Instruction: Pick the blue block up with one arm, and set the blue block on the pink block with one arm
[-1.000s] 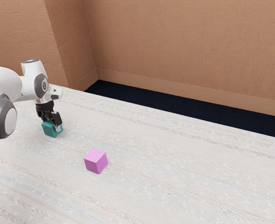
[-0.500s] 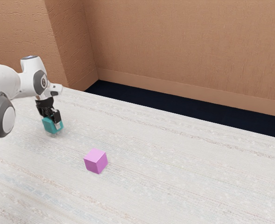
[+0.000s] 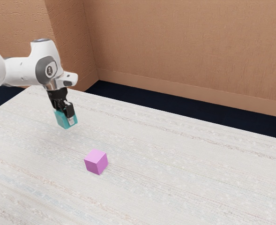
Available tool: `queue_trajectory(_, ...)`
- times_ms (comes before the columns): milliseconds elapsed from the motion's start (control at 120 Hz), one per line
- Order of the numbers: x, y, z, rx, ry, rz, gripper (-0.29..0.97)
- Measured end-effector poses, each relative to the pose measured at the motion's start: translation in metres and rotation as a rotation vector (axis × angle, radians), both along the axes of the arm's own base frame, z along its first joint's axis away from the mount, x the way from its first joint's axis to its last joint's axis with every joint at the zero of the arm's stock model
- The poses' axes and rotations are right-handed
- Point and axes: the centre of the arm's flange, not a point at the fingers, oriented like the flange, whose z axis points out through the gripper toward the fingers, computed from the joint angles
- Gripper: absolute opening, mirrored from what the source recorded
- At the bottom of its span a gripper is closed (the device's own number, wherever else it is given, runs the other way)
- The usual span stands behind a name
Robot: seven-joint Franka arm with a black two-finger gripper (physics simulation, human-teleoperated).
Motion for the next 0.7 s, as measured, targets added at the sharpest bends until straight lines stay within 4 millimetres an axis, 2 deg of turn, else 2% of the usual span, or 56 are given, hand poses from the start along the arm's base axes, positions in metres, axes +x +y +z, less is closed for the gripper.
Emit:
queue_trajectory(100,-0.011,-0.034,0.001,0.015,0.010,-0.002,0.39)
queue_trajectory(158,-0.013,-0.047,0.003,0.025,0.008,0.010,0.39)
queue_trajectory(283,-0.015,-0.069,0.004,0.038,0.008,0.063,0.39)
queue_trajectory(358,-0.025,-0.083,0.005,0.042,0.012,0.093,0.41)
queue_trajectory(425,-0.032,-0.095,0.001,0.044,0.015,0.116,0.37)
queue_trajectory(700,-0.032,-0.139,-0.013,0.051,-0.001,0.176,0.37)
